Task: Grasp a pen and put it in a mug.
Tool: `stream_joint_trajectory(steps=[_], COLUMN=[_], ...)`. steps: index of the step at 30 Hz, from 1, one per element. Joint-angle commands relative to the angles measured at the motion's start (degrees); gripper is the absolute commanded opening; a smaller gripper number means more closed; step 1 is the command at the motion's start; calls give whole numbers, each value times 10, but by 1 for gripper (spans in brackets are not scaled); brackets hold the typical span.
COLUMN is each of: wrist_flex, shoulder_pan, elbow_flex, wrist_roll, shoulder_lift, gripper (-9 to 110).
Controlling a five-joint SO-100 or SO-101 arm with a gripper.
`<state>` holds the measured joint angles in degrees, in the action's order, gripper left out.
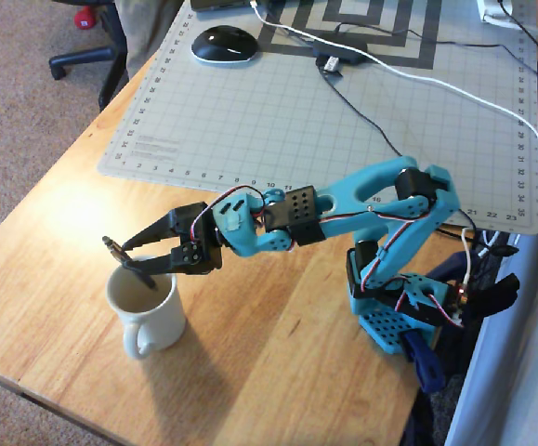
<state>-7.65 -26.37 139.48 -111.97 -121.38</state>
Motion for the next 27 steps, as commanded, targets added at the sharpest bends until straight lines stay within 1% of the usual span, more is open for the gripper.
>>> stream_joint_trajectory(steps=[1, 3, 8, 11, 13, 19, 21, 24, 27], wrist_flex=[-22, -22, -13, -3, 19, 83, 102, 145, 203], shoulder_pan=[-4, -1, 1, 10, 25, 55, 68, 85, 98], elbow_flex=[-60, -60, -75, -74, -73, -75, -71, -62, -41], wrist_roll=[0, 1, 5, 54, 127, 423, 499, 586, 640], shoulder_lift=[-11, -12, -30, -42, -52, -98, -123, -158, -195], gripper=[11, 13, 14, 13, 11, 7, 5, 2, 1])
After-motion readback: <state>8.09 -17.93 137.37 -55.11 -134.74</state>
